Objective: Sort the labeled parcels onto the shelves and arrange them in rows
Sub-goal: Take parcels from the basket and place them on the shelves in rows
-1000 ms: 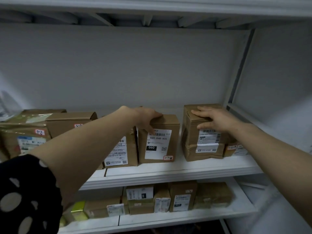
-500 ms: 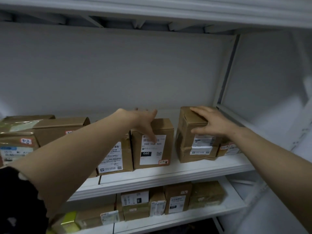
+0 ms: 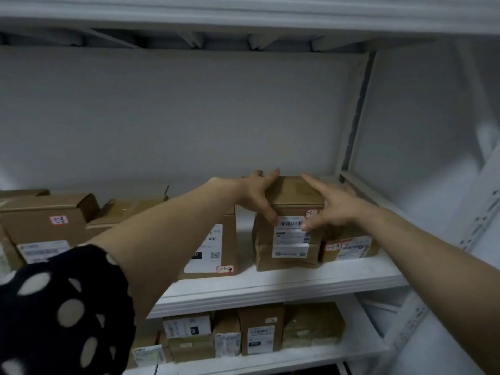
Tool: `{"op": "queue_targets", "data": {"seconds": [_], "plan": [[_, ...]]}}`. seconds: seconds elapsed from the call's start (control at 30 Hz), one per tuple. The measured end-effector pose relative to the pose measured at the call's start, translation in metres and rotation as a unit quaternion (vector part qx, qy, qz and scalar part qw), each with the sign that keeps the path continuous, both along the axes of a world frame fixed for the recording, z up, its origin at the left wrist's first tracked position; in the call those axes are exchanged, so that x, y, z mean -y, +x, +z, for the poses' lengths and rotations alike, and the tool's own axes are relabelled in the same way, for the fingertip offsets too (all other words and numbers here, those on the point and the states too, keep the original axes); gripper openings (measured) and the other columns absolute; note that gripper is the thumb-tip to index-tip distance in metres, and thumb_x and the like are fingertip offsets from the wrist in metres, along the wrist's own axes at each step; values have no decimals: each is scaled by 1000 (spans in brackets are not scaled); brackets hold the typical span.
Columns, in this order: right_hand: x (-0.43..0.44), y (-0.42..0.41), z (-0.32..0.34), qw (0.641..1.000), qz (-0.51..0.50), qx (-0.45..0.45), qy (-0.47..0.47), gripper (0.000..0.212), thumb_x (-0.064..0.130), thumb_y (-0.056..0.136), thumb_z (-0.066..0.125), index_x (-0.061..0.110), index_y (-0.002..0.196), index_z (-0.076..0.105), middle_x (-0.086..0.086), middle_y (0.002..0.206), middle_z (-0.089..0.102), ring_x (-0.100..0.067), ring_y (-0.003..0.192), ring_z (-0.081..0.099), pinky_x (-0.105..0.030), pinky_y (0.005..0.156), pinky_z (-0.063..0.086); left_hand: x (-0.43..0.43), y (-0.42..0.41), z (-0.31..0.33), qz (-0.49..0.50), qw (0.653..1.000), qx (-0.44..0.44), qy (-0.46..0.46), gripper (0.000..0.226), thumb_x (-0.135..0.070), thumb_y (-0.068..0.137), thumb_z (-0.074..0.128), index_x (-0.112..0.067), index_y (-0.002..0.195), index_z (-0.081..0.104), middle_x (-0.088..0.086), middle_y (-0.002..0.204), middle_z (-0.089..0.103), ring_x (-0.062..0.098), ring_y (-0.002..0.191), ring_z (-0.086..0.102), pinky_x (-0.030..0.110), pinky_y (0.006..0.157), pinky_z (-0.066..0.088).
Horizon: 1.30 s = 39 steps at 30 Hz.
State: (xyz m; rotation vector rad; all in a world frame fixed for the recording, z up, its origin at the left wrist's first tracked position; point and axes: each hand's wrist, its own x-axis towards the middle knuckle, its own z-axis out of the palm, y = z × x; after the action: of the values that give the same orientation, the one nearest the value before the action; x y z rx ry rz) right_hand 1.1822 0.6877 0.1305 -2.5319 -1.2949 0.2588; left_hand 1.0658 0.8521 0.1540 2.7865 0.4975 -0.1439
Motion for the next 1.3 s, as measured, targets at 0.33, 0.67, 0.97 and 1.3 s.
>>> {"op": "queue_targets", "data": {"seconds": [0.33, 0.67, 0.97, 1.3], "plan": [[-25, -4, -15, 994, 72, -69, 49, 106, 34, 76, 77, 40, 150, 1, -11, 146, 26, -30, 134, 30, -35, 111, 26, -7, -23, 7, 59, 998, 5, 19, 110, -38, 70, 82, -24, 153, 11, 4, 152, 25, 25, 139, 27, 32, 109, 29], [-21, -8, -12, 979, 69, -161, 104, 118, 72, 59, 67, 47, 147, -7, -1, 160, 10, -27, 145, 18, -46, 116, 23, -8, -22, 8, 73, 995, -39, 50, 118, -47, 69, 79, -26, 153, -1, 11, 157, 13, 31, 144, 16, 41, 116, 17], [55, 85, -46, 972, -183, -59, 135, 47, 17, 98, 42, 9, 144, 34, -18, 146, 38, -35, 130, 41, -37, 105, 34, 88, 41, -4, -233, 925, 237, 186, 58, -33, 88, 59, -12, 140, 45, 16, 145, 41, 32, 129, 42, 41, 105, 38], [76, 99, -87, 973, -181, -114, 89, 36, 23, 103, 34, -3, 125, 45, -22, 128, 53, -34, 116, 51, -30, 77, 35, 116, 110, -88, -154, 973, -73, 156, 41, -15, 90, 56, -15, 131, 51, 10, 122, 58, 27, 103, 59, 29, 76, 44]]}}
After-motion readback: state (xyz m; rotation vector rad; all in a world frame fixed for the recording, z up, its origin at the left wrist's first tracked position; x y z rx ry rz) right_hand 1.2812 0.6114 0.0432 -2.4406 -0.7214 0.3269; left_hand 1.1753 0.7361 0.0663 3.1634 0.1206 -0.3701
